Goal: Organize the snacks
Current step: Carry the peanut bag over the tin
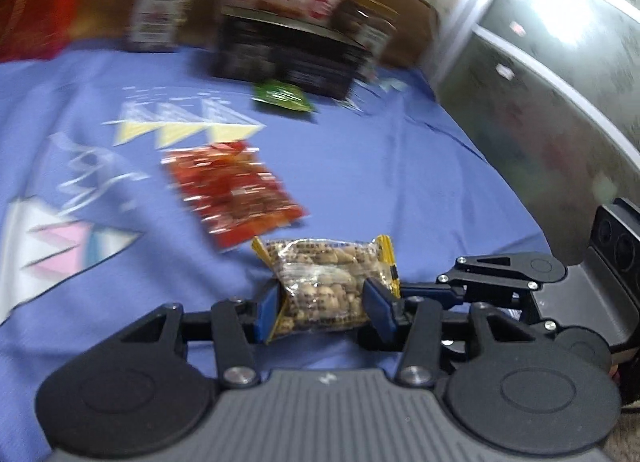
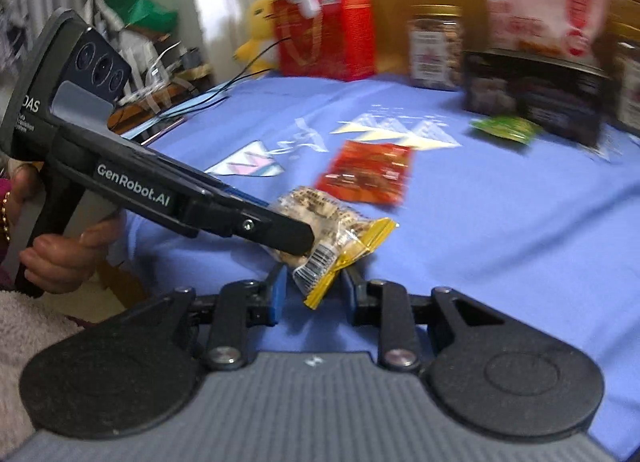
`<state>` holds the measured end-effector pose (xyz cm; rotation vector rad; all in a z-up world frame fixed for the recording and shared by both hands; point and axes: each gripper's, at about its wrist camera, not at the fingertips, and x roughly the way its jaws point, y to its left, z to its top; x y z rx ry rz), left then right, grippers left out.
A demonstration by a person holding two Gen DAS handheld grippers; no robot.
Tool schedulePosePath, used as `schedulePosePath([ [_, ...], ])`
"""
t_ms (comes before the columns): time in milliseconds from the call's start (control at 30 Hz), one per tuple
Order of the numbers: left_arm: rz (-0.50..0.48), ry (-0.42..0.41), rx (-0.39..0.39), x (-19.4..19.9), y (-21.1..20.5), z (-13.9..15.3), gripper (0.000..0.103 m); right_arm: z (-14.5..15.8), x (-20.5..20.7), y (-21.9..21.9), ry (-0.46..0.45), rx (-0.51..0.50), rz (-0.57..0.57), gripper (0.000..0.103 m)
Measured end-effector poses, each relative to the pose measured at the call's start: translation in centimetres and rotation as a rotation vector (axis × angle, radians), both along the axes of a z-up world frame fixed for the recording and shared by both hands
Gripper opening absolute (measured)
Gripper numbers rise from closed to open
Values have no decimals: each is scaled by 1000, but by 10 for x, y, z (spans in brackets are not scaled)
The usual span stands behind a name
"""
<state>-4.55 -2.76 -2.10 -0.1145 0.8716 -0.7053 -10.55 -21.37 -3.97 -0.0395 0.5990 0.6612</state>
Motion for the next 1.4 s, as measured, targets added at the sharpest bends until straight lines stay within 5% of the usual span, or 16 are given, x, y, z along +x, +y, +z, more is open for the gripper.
schedulePosePath([
  [267, -154, -45, 92, 13, -77, 4, 45, -9, -8, -63, 0, 82, -182, 32],
  [633, -230, -48, 124, 44, -136, 8, 46, -10, 5, -113, -3, 134, -316, 31],
  [967, -181, -97, 99, 103, -151, 44, 46, 22, 57, -126, -72, 104, -311, 31],
  [1400, -4, -158, 67, 216, -152, 87, 46, 67, 180, -132, -155, 110, -267, 31],
])
